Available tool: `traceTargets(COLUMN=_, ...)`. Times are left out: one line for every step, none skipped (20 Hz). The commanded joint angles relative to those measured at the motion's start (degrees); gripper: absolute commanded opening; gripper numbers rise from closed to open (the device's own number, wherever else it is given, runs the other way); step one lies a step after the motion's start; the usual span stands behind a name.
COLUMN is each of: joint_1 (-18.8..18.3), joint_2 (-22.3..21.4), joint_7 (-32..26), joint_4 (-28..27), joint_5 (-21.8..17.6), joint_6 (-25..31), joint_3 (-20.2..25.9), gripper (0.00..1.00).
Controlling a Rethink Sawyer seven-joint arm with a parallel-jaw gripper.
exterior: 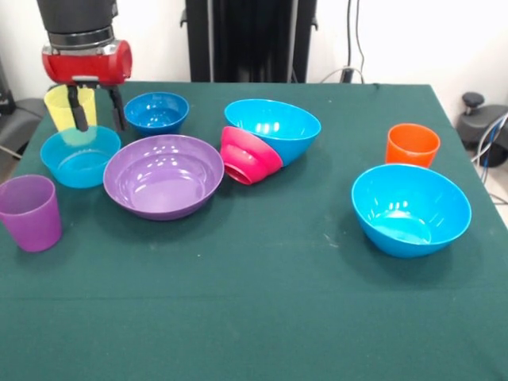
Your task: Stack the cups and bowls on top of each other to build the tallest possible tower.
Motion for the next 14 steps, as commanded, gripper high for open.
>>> traceTargets(joint_1=2.5, joint_2=5.1, joint_7=-17.5, joint_4=-2.1, joint_5=-9.5, joint_6=2.9, joint_3=-0.9, gripper=1.00)
traceTargets(joint_1=3.0, joint_2=6.0, joint_7=-16.6, joint_4=-2.4, joint_5=-10.6, joint_6=1.9, joint_3=-1.5, gripper=1.00)
traceTargets(joint_1=3.3, joint_2=7.0, joint_7=-16.0, joint_4=-2.7, joint_5=-11.8, joint_6=0.9, joint_3=-1.9, gripper=1.00)
traceTargets(joint_1=3.5, joint_2=8.0, joint_7=-15.2, joint_4=-2.9, joint_5=-12.8, joint_6=-0.1, joint_3=-2.4, gripper=1.00)
traceTargets(joint_1=3.5, joint_2=8.9, joint_7=-14.8, joint_4=-3.1, joint_5=-13.6, joint_6=-0.7, joint_3=-2.5, gripper=1.00)
traceTargets(joint_1=3.7, joint_2=9.6, joint_7=-14.0, joint_4=-3.2, joint_5=-14.4, joint_6=-1.2, joint_3=-2.8, gripper=1.00)
traceTargets(joint_1=4.0, joint_2=9.8, joint_7=-13.0, joint_4=-3.1, joint_5=-15.4, joint_6=-1.9, joint_3=-3.1, gripper=1.00)
traceTargets(joint_1=4.1, joint_2=10.0, joint_7=-12.5, joint_4=-3.1, joint_5=-15.7, joint_6=-2.0, joint_3=-3.1, gripper=1.00)
traceTargets(joint_1=4.4, joint_2=10.1, joint_7=-11.7, joint_4=-3.1, joint_5=-16.5, joint_6=-2.3, joint_3=-3.1, gripper=1.00)
traceTargets(joint_1=4.6, joint_2=10.4, joint_7=-11.0, joint_4=-3.1, joint_5=-17.1, joint_6=-2.6, joint_3=-3.3, gripper=1.00)
traceTargets(joint_1=4.9, joint_2=10.6, joint_7=-10.7, joint_4=-3.2, joint_5=-17.6, joint_6=-2.7, joint_3=-3.4, gripper=1.00)
traceTargets(joint_1=5.0, joint_2=10.8, joint_7=-10.3, joint_4=-3.3, joint_5=-18.0, joint_6=-2.8, joint_3=-3.4, gripper=1.00)
traceTargets(joint_1=5.0, joint_2=11.1, joint_7=-10.5, joint_4=-3.4, joint_5=-18.3, joint_6=-2.6, joint_3=-3.2, gripper=1.00)
traceTargets(joint_1=4.8, joint_2=11.1, joint_7=-10.4, joint_4=-3.4, joint_5=-18.4, joint_6=-2.5, joint_3=-3.1, gripper=1.00)
